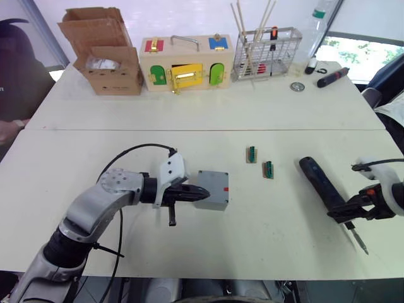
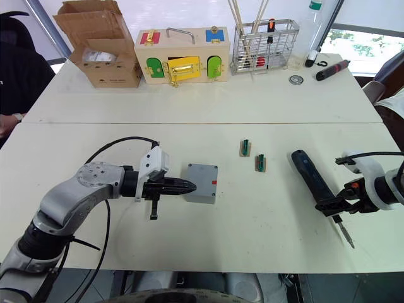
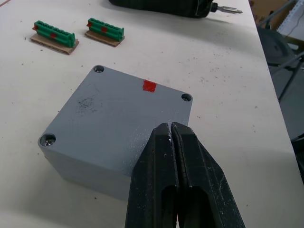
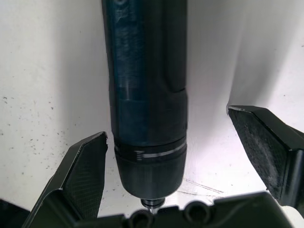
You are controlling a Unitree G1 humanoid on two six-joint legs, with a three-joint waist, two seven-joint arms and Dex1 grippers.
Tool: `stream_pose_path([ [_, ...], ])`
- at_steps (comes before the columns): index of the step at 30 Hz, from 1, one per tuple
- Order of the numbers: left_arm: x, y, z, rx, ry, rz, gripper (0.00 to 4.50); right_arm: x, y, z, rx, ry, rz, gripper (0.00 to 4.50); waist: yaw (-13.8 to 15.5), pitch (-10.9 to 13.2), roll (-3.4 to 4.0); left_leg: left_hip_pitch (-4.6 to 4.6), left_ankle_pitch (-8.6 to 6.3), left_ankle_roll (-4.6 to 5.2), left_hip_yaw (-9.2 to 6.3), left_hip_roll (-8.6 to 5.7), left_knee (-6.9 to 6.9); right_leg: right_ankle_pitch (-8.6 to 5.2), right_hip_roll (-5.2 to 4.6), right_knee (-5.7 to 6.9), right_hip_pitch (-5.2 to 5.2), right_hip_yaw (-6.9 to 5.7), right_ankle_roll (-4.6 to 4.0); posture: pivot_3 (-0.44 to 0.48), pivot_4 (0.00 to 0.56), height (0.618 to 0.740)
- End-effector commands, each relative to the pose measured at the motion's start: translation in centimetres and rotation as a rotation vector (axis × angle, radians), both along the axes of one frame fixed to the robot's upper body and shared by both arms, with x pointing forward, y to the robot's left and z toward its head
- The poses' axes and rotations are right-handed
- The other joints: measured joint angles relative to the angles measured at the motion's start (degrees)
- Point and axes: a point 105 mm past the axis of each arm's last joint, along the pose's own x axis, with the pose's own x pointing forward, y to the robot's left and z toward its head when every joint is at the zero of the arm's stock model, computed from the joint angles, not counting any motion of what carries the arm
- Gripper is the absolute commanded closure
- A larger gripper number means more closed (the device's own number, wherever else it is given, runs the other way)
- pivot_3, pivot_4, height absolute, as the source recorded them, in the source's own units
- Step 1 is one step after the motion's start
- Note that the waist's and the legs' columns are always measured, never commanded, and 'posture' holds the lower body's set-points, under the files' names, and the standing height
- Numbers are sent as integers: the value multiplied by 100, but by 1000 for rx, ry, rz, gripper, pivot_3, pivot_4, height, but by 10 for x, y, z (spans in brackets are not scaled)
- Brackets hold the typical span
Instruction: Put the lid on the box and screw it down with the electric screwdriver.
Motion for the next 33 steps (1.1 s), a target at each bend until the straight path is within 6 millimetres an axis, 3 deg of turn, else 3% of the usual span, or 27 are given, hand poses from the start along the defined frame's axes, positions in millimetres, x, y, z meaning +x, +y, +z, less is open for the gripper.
stream_pose_path([
  [1,-4,0,7,-13,-21,-7,4500,-7,-6,-3,-11,61,6,54,5,0,0,0,0,0,0,0,0,0,0,0,0,0,0,0,150,740],
  [11,-4,-2,6,-13,-19,1,4500,-17,-3,-10,-40,132,48,54,14,0,0,0,0,0,-3,0,0,0,-3,0,1,-5,0,0,150,740],
  [22,-4,-10,6,-42,-9,12,4500,-25,9,-18,-120,142,-17,54,23,-3,-6,-1,0,0,-6,-1,0,0,-4,-1,4,-7,0,0,150,740],
  [27,-1,-15,7,-61,-9,12,4500,-15,8,-21,-138,108,-88,54,10,-16,-42,0,0,0,-6,-1,0,0,-3,-1,5,-8,0,0,150,740],
  [30,-2,-18,5,-67,-5,12,4500,-11,13,-22,-119,113,-132,644,0,-31,-71,1,0,0,-6,0,1,1,-3,-1,5,-7,-1,0,150,740],
  [33,-3,-18,3,-71,0,15,4500,-16,17,-24,-129,133,-98,1626,1,-31,-71,1,0,0,-6,0,1,1,-3,-1,3,-7,-1,0,150,740],
])
